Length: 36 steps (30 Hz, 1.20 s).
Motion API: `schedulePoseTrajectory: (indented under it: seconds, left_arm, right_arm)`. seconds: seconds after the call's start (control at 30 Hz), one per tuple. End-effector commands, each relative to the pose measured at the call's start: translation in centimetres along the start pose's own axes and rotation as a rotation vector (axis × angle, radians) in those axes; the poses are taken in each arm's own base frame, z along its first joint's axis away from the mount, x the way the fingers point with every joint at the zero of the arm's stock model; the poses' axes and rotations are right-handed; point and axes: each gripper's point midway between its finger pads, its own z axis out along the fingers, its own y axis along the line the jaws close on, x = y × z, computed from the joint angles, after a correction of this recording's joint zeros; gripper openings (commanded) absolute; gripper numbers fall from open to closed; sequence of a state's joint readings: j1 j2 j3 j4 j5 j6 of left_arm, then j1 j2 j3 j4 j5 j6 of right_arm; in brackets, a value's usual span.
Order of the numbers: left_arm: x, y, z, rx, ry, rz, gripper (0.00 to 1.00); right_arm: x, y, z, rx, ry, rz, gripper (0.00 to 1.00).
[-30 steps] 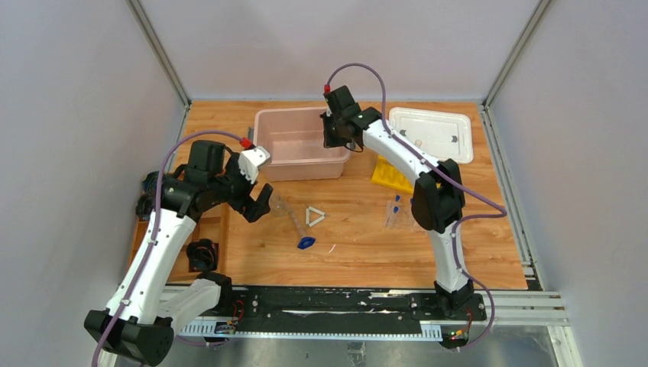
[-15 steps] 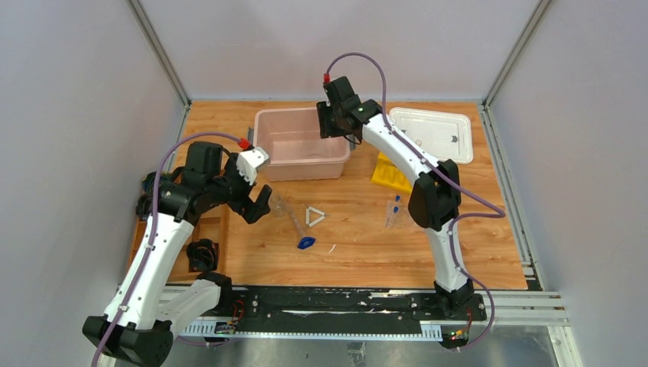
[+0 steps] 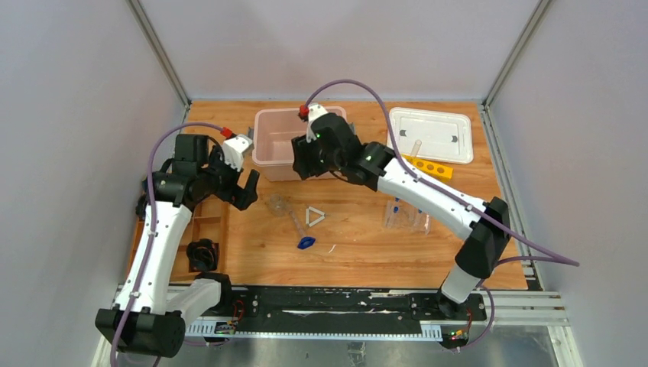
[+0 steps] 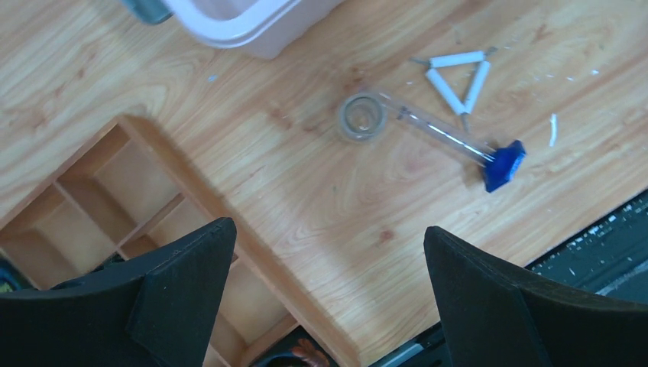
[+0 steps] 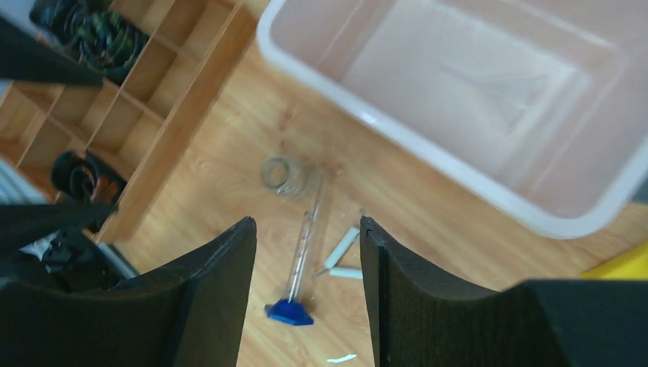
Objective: Organize the chemistry lab equipment
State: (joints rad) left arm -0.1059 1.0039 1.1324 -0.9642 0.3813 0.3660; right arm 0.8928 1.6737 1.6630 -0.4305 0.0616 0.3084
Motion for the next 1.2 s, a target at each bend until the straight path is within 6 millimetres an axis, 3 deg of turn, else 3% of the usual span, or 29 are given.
schedulePoseTrajectory:
  seconds: [0.0,0.13,0.23,0.43,0.73,1.03,1.17]
  left_arm:
    - [-0.9,2.2,-0.2,-0.046,-0.02,-0.045,1.0]
    - [-0.5,2.9,-0.2,-0.062,-0.013,-0.064,1.0]
    - [0.0,3.8,-0.3,-0.084,-0.004,-0.087,1.0]
    - [0.8,4.8,-0.4,-0.109,0.01,-0.107,1.0]
    - [1.5,5.7,-0.8,-0.114,0.003,-0.121,1.0]
    - [1.9,5.5,-0.6,-0.098,0.005,-0.11,1.0]
    - [1.7,5.2,-0.6,-0.085,-0.007,-0.098,1.0]
  right_arm:
    - [4.3,3.3,1.8,-0.089,0.064,-0.013,0.57]
    - [7.7,6.0,3.8,-0.112,0.145,-0.092,0.68]
    - [9.1,7.5,5.6,-0.118,0.177,-0.134,0.8]
    - [10.6,8.5,9.3,-0.078,0.197,-0.19,0.83]
    - [12.0,7.1,13.5,0.019,0.206,-0.246,0.73]
    - [12.3,6.1,15.0,0.068,0.205,-0.269,0.62]
    - [12.8,5.6,15.3,0.076,0.215,-0.263,0.53]
